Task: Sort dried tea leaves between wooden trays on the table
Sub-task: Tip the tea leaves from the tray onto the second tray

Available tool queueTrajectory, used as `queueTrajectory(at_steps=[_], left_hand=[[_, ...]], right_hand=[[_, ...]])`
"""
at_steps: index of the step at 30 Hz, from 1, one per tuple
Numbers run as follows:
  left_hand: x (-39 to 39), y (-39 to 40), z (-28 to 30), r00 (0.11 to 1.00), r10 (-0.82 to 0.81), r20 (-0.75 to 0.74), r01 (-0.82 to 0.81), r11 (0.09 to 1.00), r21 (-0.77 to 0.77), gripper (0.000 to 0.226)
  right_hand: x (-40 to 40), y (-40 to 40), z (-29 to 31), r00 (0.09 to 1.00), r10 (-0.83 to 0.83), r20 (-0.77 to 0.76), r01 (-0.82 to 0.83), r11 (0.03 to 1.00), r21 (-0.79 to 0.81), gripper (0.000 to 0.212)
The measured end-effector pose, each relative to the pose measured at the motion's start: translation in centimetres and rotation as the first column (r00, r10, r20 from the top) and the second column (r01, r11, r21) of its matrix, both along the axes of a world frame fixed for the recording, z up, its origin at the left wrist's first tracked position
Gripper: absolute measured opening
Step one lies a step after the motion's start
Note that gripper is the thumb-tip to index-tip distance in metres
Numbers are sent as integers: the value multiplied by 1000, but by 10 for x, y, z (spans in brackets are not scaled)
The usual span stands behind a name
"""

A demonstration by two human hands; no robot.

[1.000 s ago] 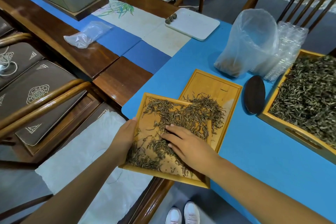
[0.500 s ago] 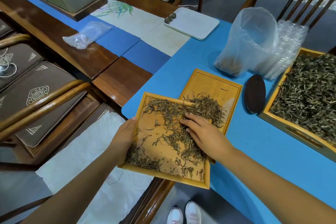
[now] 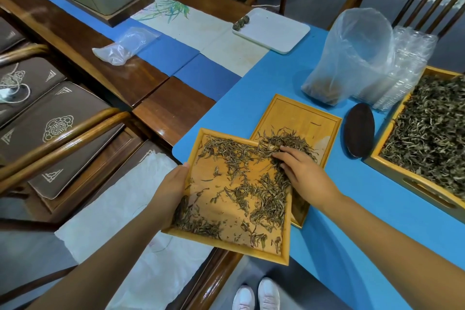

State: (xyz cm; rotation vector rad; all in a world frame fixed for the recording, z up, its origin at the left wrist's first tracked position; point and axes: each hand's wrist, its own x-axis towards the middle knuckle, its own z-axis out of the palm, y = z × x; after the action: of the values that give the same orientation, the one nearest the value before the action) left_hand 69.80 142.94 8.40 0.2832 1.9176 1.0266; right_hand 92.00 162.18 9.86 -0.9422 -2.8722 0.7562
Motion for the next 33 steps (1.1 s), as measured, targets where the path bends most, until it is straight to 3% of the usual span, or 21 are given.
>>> queueTrajectory(at_steps=[6, 12, 16, 33], left_hand=[[-4, -1, -2, 998, 58, -38, -59, 998, -38, 44], [-5, 0, 1, 996, 86, -37, -87, 995, -49, 44], [-5, 2, 3, 996, 88, -28, -90, 994, -55, 45], [3, 8, 12, 998, 56, 27, -56, 998, -3, 49]], right_hand=[[2, -3, 14, 997, 2, -82, -4, 1000, -22, 35], [22, -35, 22, 953, 300, -38, -301, 952, -47, 40], [38, -48, 17, 924, 383, -22, -383, 924, 6, 36], [27, -19, 5, 976, 216, -21, -216, 976, 29, 37]])
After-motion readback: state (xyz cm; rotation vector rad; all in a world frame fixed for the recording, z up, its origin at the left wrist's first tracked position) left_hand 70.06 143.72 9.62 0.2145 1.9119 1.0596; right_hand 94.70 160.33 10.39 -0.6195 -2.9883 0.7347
